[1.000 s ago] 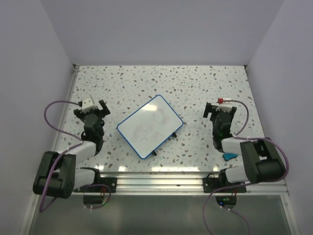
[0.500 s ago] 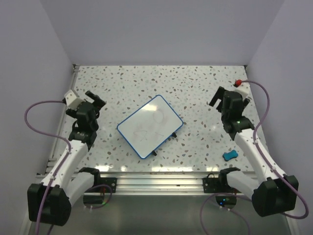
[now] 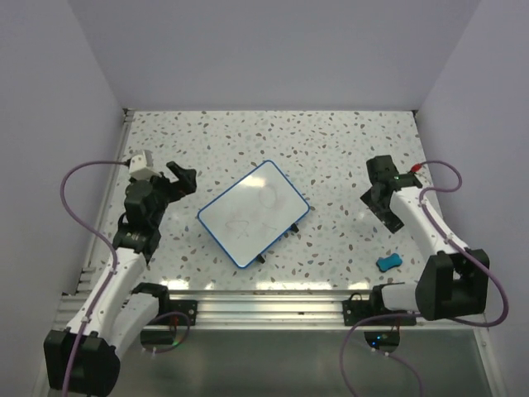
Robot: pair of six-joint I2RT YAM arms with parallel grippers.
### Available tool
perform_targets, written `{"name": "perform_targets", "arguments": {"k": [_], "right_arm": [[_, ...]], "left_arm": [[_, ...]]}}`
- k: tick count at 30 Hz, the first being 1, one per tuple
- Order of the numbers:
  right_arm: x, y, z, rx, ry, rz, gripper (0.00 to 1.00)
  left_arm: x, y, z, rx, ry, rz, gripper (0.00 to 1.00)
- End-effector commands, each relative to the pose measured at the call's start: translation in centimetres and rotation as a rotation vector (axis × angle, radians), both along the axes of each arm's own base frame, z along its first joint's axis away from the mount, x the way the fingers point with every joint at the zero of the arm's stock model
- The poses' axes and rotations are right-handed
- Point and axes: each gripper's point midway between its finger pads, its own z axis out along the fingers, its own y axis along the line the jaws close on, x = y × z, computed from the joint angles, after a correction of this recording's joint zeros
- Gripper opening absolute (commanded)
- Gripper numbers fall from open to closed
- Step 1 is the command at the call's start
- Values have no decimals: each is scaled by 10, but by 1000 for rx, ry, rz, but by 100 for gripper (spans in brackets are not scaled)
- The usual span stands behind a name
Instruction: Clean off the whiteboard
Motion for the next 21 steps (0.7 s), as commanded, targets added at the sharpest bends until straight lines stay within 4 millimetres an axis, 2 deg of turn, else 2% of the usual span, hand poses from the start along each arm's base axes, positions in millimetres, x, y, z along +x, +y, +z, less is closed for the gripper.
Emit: {"name": "perform_targets", "arguments": {"k": [1, 4, 5, 7, 12, 15, 16, 18, 19, 21], "right_arm": [[-38, -6, -17, 33, 122, -247, 92], [-59, -10, -32, 37, 160, -309, 92], [-57, -14, -30, 42, 128, -313, 92], [-70, -28, -30, -4, 137, -357, 91], [-92, -45, -30, 24, 151, -436, 90], [-108, -50, -42, 31, 169, -472, 89], [-110, -48, -45, 57, 178, -478, 89], [-103, -49, -54, 93, 167, -461, 89], [-106, -45, -63, 125, 206, -466, 89], [-97, -51, -66, 140, 205, -455, 86]], "left_arm": [[3, -30, 11, 49, -2, -195, 100], [3, -31, 12, 54, 8, -204, 100], [3, -33, 13, 61, 14, -219, 100], [4, -34, 14, 66, 24, -225, 100], [6, -42, 13, 60, 60, -270, 100], [5, -50, 10, 28, 67, -307, 100], [4, -52, 7, 19, 76, -315, 100], [6, -55, 14, 4, 42, -330, 100], [7, -57, 17, -5, 36, -337, 100], [6, -62, 24, -20, 21, -358, 100]]}}
